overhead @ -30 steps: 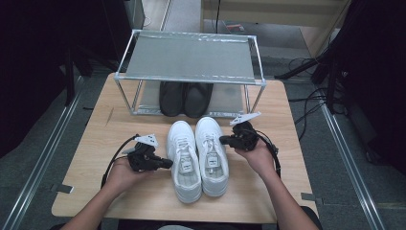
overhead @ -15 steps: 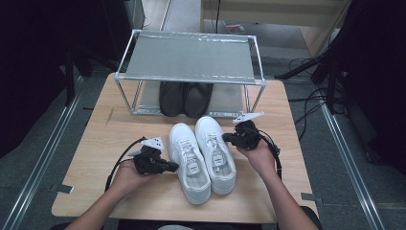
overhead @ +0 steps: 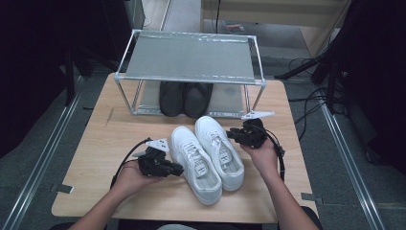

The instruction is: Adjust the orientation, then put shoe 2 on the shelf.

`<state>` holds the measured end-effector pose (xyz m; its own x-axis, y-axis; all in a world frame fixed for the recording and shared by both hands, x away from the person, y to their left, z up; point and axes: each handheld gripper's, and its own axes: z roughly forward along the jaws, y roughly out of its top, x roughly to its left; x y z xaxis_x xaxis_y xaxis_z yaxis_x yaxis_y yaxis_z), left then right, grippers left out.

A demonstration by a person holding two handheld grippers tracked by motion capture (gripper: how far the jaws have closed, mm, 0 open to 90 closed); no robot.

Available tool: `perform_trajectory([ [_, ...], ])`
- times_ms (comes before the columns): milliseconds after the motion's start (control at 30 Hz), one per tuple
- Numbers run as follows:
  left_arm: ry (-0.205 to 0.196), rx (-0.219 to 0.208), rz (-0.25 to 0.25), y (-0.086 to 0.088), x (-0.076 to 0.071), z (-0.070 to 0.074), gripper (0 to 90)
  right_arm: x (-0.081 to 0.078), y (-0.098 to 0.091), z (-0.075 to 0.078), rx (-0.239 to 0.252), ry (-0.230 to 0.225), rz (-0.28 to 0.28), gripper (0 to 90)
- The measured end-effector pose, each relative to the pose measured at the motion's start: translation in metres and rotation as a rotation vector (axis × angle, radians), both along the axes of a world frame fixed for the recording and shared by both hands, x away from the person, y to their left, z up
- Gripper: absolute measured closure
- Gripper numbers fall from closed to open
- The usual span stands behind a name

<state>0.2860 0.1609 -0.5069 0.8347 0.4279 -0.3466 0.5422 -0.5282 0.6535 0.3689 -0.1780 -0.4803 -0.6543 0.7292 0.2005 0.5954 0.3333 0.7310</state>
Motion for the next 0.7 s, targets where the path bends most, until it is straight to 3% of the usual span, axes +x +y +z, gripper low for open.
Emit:
perform_trajectory([
  [167, -0.03, 0.004, 0.037, 0.015, 0.001, 0.007, 70.0, -0.005, -0.004, 0.004, 0.017, -0.008, -0.011, 71.1],
  [267, -0.045, -0.01, 0.092, 0.029, 0.006, 0.011, 61.0, -0.01, -0.008, 0.008, 0.027, -0.024, -0.019, 69.8],
  [567, -0.059, 0.007, 0.122, 0.042, 0.017, 0.013, 52.9, -0.023, -0.016, 0.015, 0.048, -0.05, -0.033, 67.4],
  [700, -0.067, -0.007, 0.144, 0.046, 0.02, 0.014, 49.8, -0.03, -0.015, 0.02, 0.053, -0.07, -0.029, 66.3],
])
